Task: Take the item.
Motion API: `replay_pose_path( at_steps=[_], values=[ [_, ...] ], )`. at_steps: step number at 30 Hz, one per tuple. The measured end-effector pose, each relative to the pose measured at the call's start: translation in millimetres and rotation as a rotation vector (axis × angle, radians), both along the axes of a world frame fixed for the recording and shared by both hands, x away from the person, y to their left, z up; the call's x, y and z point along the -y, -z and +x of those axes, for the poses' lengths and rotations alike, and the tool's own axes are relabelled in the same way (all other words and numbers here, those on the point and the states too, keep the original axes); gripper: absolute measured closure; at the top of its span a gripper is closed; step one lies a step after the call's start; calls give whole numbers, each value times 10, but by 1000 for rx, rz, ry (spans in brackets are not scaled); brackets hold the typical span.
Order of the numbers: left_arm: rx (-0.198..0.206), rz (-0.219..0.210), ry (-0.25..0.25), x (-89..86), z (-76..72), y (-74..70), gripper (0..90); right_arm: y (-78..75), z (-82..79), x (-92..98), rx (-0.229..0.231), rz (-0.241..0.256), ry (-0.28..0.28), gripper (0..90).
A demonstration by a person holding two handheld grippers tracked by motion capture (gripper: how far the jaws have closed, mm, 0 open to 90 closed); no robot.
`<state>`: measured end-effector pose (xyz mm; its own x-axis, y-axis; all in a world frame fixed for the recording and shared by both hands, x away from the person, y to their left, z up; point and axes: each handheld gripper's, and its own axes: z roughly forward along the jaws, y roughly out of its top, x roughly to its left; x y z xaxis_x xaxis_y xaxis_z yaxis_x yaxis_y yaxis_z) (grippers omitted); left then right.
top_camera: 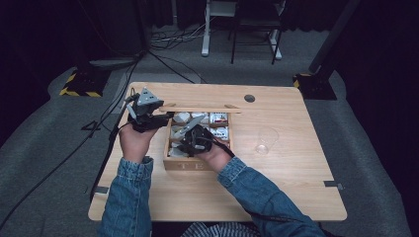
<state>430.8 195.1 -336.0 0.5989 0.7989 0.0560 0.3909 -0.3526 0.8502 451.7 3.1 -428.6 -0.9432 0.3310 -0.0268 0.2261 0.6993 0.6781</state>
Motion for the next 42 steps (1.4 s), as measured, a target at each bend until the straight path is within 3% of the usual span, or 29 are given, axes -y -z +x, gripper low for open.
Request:
replay_pose_path(
  at_steps=[6, 13, 20, 34, 42],
  values=[
    [0, 0, 1, -1, 1, 0, 461, 12, -22, 1, 37, -21, -18, 871],
    [0, 5, 1, 4, 3, 2, 454, -48, -55, 26, 73, -7, -28, 883],
    [0, 6, 2, 4, 3, 2, 454, -207, -126, 74, 97, 25, -34, 885],
    [-3, 5, 5, 1, 6, 3, 452, -418, -224, 249, 71, 103, -40, 884],
    [-4, 5, 6, 0, 6, 3, 451, -540, -307, 479, 74, 141, -24, 884]
  ],
)
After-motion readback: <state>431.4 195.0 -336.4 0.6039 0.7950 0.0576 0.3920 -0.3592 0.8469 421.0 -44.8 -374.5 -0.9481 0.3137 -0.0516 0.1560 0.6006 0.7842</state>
